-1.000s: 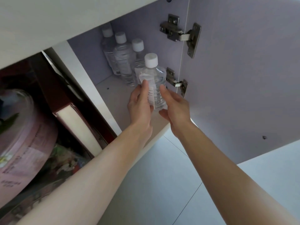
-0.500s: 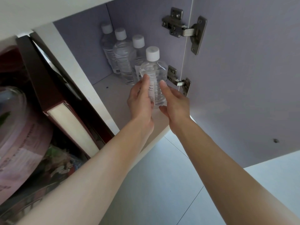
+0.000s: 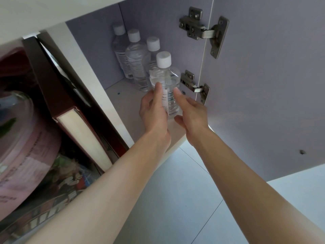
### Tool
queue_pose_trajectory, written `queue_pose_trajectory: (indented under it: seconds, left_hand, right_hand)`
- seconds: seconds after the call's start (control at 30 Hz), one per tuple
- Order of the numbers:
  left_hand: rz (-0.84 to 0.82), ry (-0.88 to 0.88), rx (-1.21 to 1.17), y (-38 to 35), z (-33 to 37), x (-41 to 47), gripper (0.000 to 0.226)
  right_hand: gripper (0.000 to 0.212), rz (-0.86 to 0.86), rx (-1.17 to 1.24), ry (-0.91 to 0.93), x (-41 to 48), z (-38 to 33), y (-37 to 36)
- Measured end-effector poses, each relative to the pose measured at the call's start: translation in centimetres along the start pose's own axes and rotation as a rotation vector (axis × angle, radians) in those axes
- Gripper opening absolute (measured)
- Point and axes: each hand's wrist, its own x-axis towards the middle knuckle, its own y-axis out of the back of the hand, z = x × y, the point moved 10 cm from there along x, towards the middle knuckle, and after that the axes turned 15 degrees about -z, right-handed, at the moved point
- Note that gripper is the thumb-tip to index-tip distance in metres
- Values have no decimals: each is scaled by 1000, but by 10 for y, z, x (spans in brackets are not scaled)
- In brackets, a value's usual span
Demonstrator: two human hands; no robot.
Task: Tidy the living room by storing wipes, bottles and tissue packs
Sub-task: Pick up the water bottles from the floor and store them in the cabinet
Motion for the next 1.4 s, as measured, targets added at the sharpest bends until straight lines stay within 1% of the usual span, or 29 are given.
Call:
queue_pose_trajectory:
  seconds: [0.1, 0.2, 0.27, 0.33, 0.4, 0.5, 0.57, 0.6, 0.7, 0.77, 0.87, 1.03, 1.13, 1.27, 1.33, 1.4]
  left_hand:
    - [43, -16, -3, 10, 2, -5, 15]
    - [91, -31, 5, 19, 5, -7, 14]
    - [131, -35, 7, 25, 6, -6, 16]
    - [163, -35, 5, 28, 6, -4, 33]
    - [204, -47, -4, 31, 8, -2, 47]
    - [256, -72, -43, 34, 9, 3, 53]
    - [283, -81, -60, 36, 8, 4, 51]
    - [292, -86, -66, 37, 8, 5, 48]
    - [313, -99, -89, 40, 10, 8, 45]
    - [321, -99, -108, 41, 10, 11, 45]
    - [323, -105, -111, 42, 11, 15, 38]
    - [358, -155, -151, 44, 15, 19, 41]
    - [375, -167, -140, 48, 17, 22, 38]
    - [372, -172, -131, 52, 21, 25, 30]
    - [367, -172, -133, 53, 21, 25, 28]
    - [361, -170, -141, 52, 22, 25, 27]
  right_hand:
    - [16, -77, -30, 0, 2, 2, -12]
    - [15, -114, -39, -18, 4, 2, -26]
    - [28, -127, -27, -38, 5, 2, -34]
    - [42, -130, -16, -51, 7, 0, -40]
    - [48, -139, -13, -65, 12, -1, -45]
    - [53, -164, 5, -94, 17, -1, -51]
    - [54, -169, 29, -96, 21, 0, -53]
    - [51, -169, 40, -93, 23, 1, -54]
    - [29, -166, 64, -80, 29, 1, -56]
    - [21, -151, 81, -77, 31, 1, -57]
    - [21, -153, 85, -76, 35, 0, -60]
    - [27, -130, 92, -84, 40, 2, -64]
    - [40, -124, 95, -89, 41, 4, -64]
    - [44, -138, 126, -93, 44, 7, -67]
    - [39, -142, 132, -98, 45, 8, -68]
    - [29, -158, 146, -100, 46, 9, -69]
